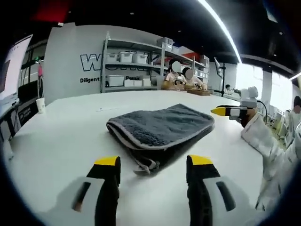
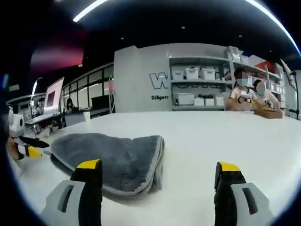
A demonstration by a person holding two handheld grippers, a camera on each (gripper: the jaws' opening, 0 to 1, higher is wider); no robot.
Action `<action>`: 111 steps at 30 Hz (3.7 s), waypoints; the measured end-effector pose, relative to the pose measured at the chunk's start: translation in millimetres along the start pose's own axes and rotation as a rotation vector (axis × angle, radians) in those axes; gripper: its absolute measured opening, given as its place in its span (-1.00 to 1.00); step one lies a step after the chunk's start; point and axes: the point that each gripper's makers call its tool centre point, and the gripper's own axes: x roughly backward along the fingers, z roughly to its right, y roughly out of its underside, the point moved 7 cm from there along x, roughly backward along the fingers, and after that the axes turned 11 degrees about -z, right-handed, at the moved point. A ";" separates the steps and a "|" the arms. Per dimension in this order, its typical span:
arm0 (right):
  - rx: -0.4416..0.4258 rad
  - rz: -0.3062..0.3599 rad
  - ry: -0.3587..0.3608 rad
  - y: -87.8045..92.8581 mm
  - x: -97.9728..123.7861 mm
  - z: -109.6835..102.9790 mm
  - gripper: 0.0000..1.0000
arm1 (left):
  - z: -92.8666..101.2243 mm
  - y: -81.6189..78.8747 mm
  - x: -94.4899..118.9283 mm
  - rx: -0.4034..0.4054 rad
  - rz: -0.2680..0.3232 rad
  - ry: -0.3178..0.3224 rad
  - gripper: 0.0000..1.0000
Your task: Open the folded towel by lifting each exposed corner and separating the folded layers until the towel lies flat within the target outline without major curled edges
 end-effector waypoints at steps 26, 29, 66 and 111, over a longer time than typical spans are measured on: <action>0.002 -0.004 -0.036 1.5 1.7 -4.9 0.99 | -5.0 12.9 -16.3 -0.042 -0.046 -0.135 -0.84; 0.002 -0.004 -0.035 1.5 1.8 -4.6 0.99 | -7.5 13.7 -16.3 -0.035 -0.043 -0.132 -0.90; 0.037 -0.069 -0.181 7.8 -7.7 -25.1 0.99 | -89.5 -32.4 -63.4 -0.175 -0.303 -0.189 -0.91; 0.194 -0.126 -0.190 14.8 -12.8 -38.6 0.99 | -136.9 -69.5 -128.5 -0.237 -0.226 -0.330 -0.87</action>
